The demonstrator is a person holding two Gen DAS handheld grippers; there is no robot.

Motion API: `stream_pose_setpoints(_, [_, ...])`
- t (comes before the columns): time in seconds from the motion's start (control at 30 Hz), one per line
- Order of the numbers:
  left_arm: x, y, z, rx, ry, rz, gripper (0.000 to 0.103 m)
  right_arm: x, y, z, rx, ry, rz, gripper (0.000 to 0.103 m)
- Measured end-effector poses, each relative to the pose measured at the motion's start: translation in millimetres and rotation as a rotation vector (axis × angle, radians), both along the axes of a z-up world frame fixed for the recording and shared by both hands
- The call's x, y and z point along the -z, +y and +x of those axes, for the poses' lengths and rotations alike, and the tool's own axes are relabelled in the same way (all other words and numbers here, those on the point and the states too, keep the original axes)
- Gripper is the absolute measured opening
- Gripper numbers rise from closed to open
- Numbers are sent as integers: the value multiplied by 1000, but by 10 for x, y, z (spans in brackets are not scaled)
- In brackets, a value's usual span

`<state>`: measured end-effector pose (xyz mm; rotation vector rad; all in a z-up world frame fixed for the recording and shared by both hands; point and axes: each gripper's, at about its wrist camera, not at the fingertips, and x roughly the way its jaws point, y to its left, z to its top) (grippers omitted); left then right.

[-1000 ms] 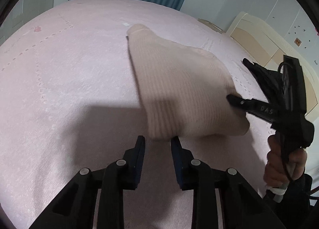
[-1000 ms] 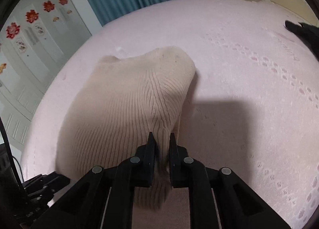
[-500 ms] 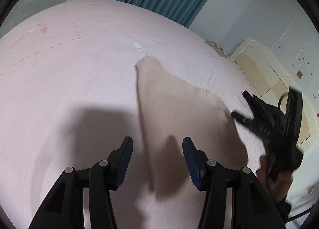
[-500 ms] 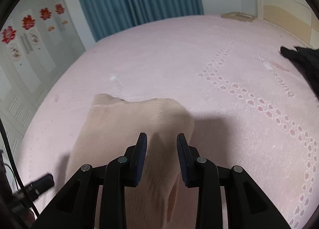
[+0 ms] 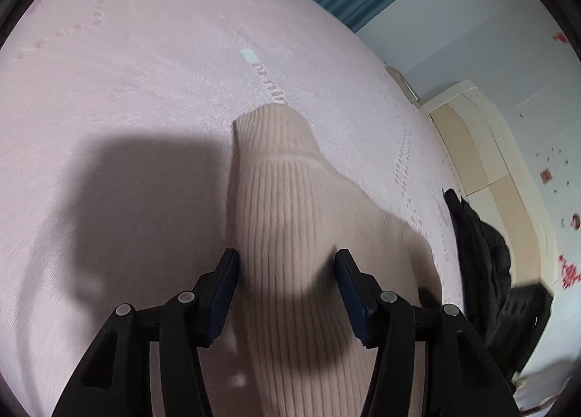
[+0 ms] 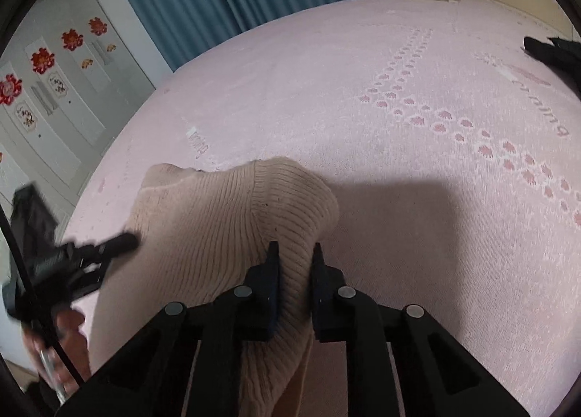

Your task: Fold small clothes

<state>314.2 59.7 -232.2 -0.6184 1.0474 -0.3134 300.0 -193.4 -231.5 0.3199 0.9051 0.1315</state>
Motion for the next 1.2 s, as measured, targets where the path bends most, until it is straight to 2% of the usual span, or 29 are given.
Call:
stream_pose_setpoints(0.07, [62,-3,71,1,3,-25,50,44,21,13,-7,-7,-27,12])
stream_pose_setpoints(0.1, [51,-11,80,-9,-22,-23,45,61,24,20,-5,-6,-36,12])
stream_pose_setpoints(0.17, [27,-28,50,-13,-73,-25,25,77,40,31,0,-9,-56,12])
stream_pose_setpoints(0.2, [22,-35,30,-19,-95,-26,24,78,50,31,1,-13,-65,12])
stream_pose_setpoints(0.33, [29,-100,34,-17,-113,30,26,81,97,42,7,-14,-107,12])
stream_pose_setpoints(0.4, [-34,-147,79,-20,-118,78,36,50,106,33,3,-22,-121,13])
stream_pose_setpoints(0.47, [-117,-144,103,-27,-144,141,48,5,73,28,13,-33,-108,24])
stream_pose_setpoints(0.53, [-148,-171,180,-18,-149,170,48,-8,29,38,18,-39,-80,30])
stream_pose_setpoints(0.6, [-111,-143,297,-26,-119,143,48,6,-20,52,27,-35,-44,30])
stream_pose_setpoints(0.63, [-85,-130,348,-36,-105,129,40,22,-33,65,28,-29,-31,30])
stream_pose_setpoints(0.7, [-76,-121,363,-46,-125,104,32,57,-58,82,28,-31,-3,23])
stream_pose_setpoints(0.73, [-93,-139,329,-46,-149,101,29,59,-63,87,23,-32,10,16])
stream_pose_setpoints(0.83, [-150,-152,224,-49,-193,139,28,-2,-83,65,29,-68,31,12])
stream_pose_setpoints(0.9, [-167,-133,190,-45,-193,166,30,-14,-60,65,33,-65,13,13])
stream_pose_setpoints(0.93, [-175,-141,191,-44,-186,182,35,-12,-43,69,33,-59,-7,14])
stream_pose_setpoints(1.0, [-229,-160,187,-59,-195,222,38,-76,14,48,55,-67,-105,18])
stream_pose_setpoints(1.1, [-374,-201,116,-58,-254,289,39,-271,90,-78,83,-177,-200,19])
stream_pose_setpoints(1.13, [-438,-223,91,-54,-292,304,39,-308,97,-104,94,-199,-210,19])
stream_pose_setpoints(1.2, [-522,-255,110,-34,-337,311,38,-315,69,-106,77,-200,-151,19])
